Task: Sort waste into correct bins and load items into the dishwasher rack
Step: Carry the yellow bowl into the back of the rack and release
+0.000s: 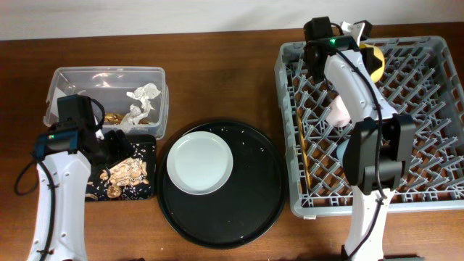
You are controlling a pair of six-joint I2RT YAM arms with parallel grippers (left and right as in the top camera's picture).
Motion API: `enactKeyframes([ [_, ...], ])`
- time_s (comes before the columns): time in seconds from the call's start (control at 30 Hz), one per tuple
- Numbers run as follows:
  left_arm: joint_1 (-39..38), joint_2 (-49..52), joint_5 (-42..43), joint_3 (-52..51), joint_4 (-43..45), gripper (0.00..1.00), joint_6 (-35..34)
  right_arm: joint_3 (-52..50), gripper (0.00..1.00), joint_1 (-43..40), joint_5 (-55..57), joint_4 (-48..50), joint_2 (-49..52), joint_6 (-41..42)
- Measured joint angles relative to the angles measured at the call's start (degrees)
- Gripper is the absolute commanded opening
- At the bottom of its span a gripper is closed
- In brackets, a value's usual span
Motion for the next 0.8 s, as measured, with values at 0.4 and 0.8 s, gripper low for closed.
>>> enactKeyframes([
  [0.4,0.0,0.0,0.0,0.0,0.0,0.8,0.0,0.0,0.05,2.8,-3.2,-4.1,0.0,1.6],
  [0.8,0.0,0.0,0.0,0.0,0.0,0.8,0.0,0.0,0.78,6.7,-22.8,-12.3,-6.2,5.6],
])
